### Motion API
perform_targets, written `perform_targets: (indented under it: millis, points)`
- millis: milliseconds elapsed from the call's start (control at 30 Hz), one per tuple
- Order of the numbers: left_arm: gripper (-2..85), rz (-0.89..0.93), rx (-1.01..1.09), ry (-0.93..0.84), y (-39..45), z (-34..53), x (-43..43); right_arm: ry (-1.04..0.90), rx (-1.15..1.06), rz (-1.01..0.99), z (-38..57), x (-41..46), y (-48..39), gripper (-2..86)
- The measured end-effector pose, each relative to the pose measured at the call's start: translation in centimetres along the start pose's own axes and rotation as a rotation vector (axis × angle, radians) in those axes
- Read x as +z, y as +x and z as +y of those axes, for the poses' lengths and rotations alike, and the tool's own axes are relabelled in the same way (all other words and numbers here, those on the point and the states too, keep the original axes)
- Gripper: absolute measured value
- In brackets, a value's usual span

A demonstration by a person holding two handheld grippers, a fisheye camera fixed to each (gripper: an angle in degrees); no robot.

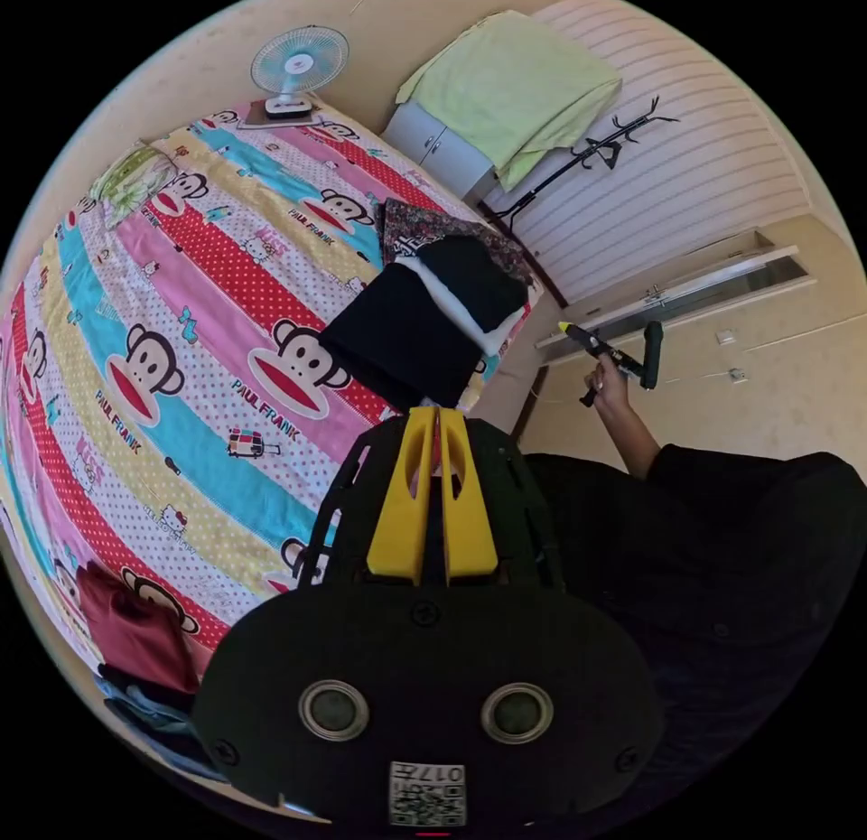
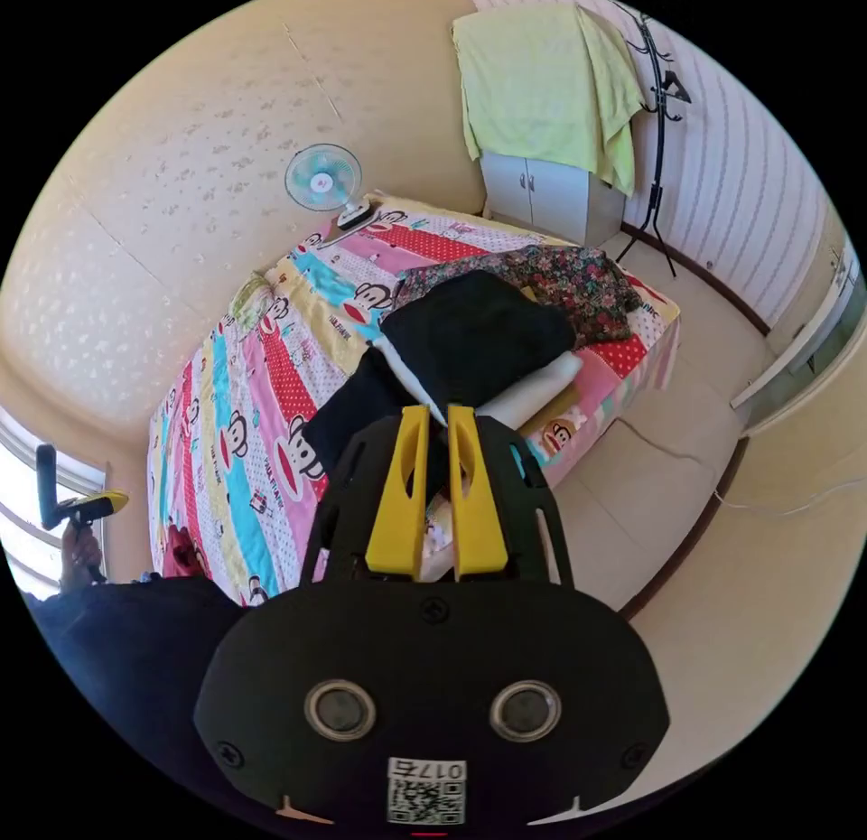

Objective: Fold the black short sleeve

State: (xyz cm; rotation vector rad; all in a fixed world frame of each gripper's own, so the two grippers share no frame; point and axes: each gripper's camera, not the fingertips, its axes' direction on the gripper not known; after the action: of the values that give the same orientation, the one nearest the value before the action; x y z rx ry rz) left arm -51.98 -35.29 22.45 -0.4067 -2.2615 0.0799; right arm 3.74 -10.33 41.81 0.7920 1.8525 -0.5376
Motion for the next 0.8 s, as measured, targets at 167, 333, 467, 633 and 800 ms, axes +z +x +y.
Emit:
perform_targets:
  millis: [167, 333, 467, 633, 800]
  points:
    - [-0.6, -0.012, -0.129, 0.067, 0.4, -0.4, -0.1, -0.048, -0.078, 0.018, -7.3, 4.2, 3.2, 7.1]
    - [-0.5, -0.064, -0.262, 0.06, 0.3, 0.9, 0.9, -0.205, -0.057, 0.052, -12.8, 13.0, 6.1, 8.6]
    - [-0.5, -0.172, -0.354, 0.074, 0.3, 3.2, -0.2, -0.205, 0.178, -0.025, -13.9, 15.7, 8.1, 5.1]
    - [-0.4, -0.168, -0.5, 0.178, -1.6, 7.3, -3.1, -0.036, -0.028, -0.613, -14.1, 10.5, 0.9, 1.7]
    - [1.0, -0.135, -0.582, 0.284, -3.3, 9.8, -5.7, -0.138, -0.448, -0.973, -12.4, 7.0, -12.8, 1.0]
